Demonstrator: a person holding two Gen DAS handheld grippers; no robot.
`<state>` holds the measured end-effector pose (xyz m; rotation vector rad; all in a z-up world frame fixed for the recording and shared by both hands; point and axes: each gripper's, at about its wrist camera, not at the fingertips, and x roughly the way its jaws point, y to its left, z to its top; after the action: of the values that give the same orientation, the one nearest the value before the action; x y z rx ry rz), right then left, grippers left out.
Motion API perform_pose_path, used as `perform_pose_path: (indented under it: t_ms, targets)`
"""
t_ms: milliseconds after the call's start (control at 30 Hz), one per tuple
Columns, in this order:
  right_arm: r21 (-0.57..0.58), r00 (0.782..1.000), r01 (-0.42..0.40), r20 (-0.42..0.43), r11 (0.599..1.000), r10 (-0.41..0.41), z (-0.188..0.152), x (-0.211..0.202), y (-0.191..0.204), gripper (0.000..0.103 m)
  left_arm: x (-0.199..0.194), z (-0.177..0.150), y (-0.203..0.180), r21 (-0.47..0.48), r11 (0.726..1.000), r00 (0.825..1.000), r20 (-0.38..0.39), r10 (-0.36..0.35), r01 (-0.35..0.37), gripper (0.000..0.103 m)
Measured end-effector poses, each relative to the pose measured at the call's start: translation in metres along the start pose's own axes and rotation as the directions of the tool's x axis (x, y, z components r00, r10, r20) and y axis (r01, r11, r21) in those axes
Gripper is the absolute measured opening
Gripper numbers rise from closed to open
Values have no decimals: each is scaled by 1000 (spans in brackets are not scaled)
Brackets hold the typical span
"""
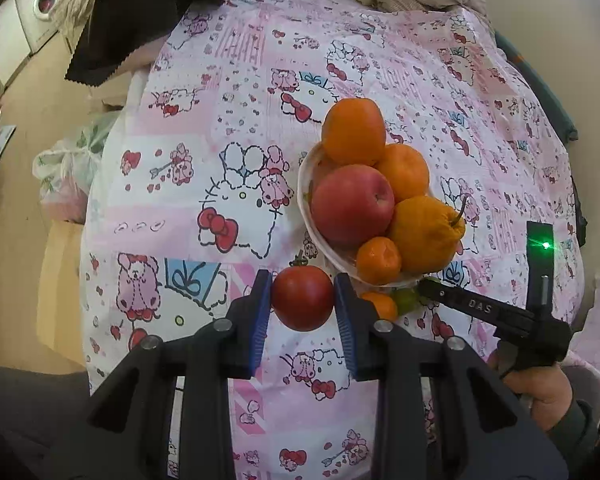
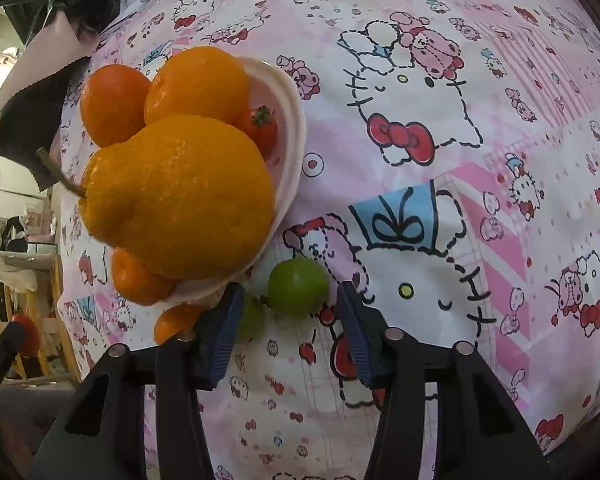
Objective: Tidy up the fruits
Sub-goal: 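Grasp a green lime with the right gripper while the left gripper holds the tomato, then carry the tomato with the left gripper onto the plate while the right gripper carries the lime there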
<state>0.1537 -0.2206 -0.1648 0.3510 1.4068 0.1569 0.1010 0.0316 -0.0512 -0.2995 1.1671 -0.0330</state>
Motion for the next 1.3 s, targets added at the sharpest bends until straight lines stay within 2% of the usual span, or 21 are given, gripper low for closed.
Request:
perform_pose_path:
  t_ms: [100,167,333,867,933,1067,1300]
  targets:
    - [-16,1000,21,-2,1000,-22,0,3,3,46,0,0,1,1,1000,1000,2,-3,3,27]
    - [-30,999,41,4,999,-41,1,3,4,31,2,0,1,8,1000,1000,3,3,-3,27]
    - [-7,1000,5,4,1000,-5,0,-4,-3,31,11,-1,2,6,1000,1000,-5,26,-26,27]
    - [66,989,-95,119,993,87,-20,-63,-32,31,16,-2,13,-1,995,994,35,104,-104,28]
    - [63,985,-96,150,993,86,-22,-75,-33,31,13,-2,13,7,994,992,51,112,-112,27]
    - [39,967,-45,253,998,34,-22,-106,-32,31,9,-5,11,26,990,987,83,135,-138,27]
    - [10,934,-101,346,995,91,-12,-140,-29,31,2,-9,7,49,988,985,108,137,-143,27]
